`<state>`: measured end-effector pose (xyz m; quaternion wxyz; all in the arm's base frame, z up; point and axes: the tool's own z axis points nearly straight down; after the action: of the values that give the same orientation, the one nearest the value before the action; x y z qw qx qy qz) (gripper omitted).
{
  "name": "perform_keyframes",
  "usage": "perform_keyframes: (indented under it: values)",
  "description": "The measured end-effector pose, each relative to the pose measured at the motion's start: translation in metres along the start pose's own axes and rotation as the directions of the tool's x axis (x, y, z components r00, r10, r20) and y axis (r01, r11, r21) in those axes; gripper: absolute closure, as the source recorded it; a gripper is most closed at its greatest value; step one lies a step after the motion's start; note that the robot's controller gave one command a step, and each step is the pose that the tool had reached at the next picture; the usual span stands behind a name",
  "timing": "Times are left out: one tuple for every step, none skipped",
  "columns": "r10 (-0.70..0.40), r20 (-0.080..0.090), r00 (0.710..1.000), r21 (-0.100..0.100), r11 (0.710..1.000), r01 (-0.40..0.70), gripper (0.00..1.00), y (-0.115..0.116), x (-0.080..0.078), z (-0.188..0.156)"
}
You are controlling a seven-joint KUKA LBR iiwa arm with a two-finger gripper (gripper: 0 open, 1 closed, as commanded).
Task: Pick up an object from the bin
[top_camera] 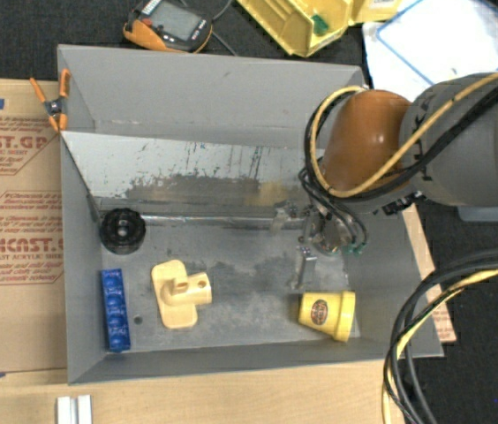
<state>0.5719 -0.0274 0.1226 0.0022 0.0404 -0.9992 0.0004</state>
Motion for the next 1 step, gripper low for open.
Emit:
perform_keyframes:
  values:
    - [-0.111,0.013,0.994,0.000,0.994,0.111,0.00,-0.0117,0.0426,-0.0195]
